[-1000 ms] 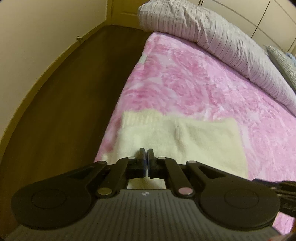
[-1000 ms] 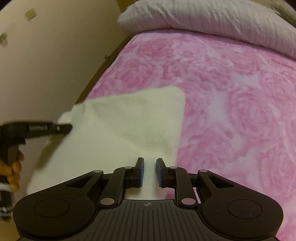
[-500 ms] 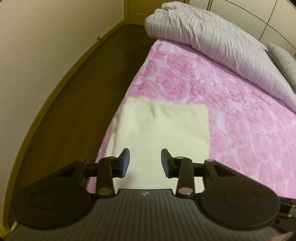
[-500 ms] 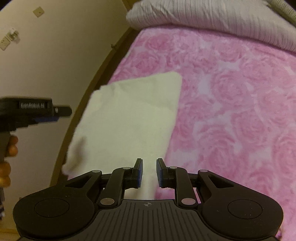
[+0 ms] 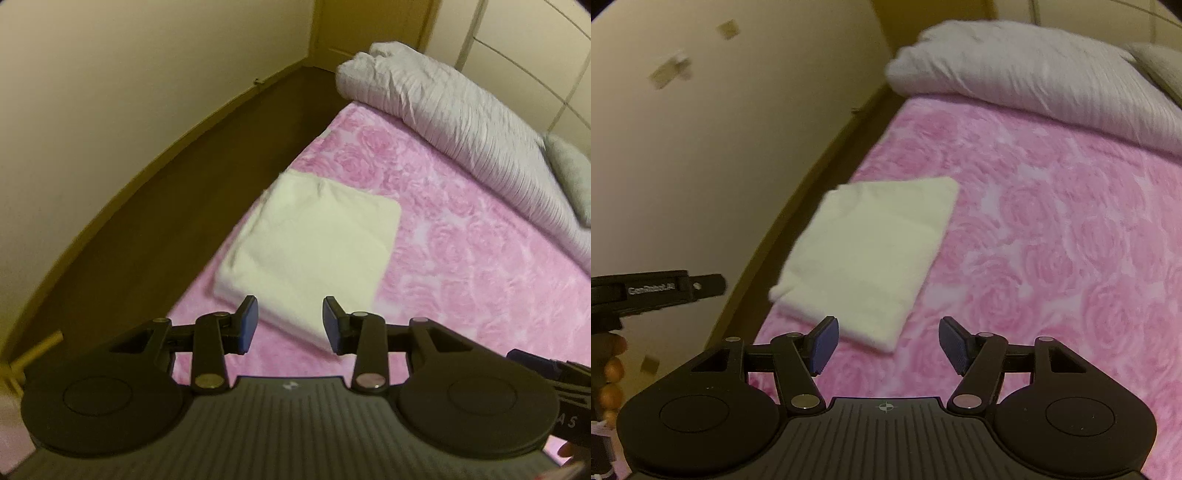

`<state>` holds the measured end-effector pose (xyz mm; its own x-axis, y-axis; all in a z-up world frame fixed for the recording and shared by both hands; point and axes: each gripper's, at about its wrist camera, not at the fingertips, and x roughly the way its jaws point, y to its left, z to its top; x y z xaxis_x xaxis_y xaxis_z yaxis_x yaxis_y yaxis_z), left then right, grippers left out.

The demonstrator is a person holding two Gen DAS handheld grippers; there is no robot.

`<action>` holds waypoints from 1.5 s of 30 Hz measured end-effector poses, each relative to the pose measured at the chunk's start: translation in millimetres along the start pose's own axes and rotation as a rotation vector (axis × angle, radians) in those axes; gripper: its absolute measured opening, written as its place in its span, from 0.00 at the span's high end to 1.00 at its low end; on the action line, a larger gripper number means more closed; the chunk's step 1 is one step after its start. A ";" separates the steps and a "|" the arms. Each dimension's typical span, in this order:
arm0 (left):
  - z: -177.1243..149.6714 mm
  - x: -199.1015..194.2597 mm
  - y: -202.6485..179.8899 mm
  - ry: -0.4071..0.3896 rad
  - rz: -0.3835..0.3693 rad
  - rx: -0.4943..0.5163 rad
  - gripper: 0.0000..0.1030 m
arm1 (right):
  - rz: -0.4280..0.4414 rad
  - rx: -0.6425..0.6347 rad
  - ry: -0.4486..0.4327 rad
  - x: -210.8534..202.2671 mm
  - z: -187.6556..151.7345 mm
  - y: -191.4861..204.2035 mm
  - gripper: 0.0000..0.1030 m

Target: Fold clothes

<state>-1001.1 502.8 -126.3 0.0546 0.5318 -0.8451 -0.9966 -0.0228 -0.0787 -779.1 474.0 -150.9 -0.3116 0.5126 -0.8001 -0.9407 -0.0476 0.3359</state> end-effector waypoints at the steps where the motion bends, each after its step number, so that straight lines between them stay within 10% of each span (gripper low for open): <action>1: -7.5 -8.1 -6.7 -0.007 0.008 -0.009 0.67 | 0.013 -0.014 -0.002 -10.4 -3.0 -2.1 0.38; 14: -105.2 -105.1 -99.1 -0.114 0.179 -0.085 0.66 | 0.088 -0.177 0.030 -106.7 -40.2 -62.0 0.38; 23: -154.8 -120.2 -127.1 -0.061 0.145 -0.235 0.66 | 0.113 -0.262 0.069 -127.8 -50.4 -88.4 0.38; 33: -157.2 -108.0 -144.3 -0.017 0.083 -0.321 0.66 | 0.152 -0.359 0.106 -111.6 -36.3 -93.2 0.38; 45: -134.6 -70.2 -154.5 0.032 0.184 -0.264 0.66 | 0.166 -0.379 0.155 -78.5 -5.6 -93.8 0.38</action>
<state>-842.7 355.0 -126.0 -0.1190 0.4719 -0.8736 -0.9399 -0.3372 -0.0541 -667.1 433.4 -122.3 -0.4522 0.3381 -0.8253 -0.8497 -0.4445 0.2835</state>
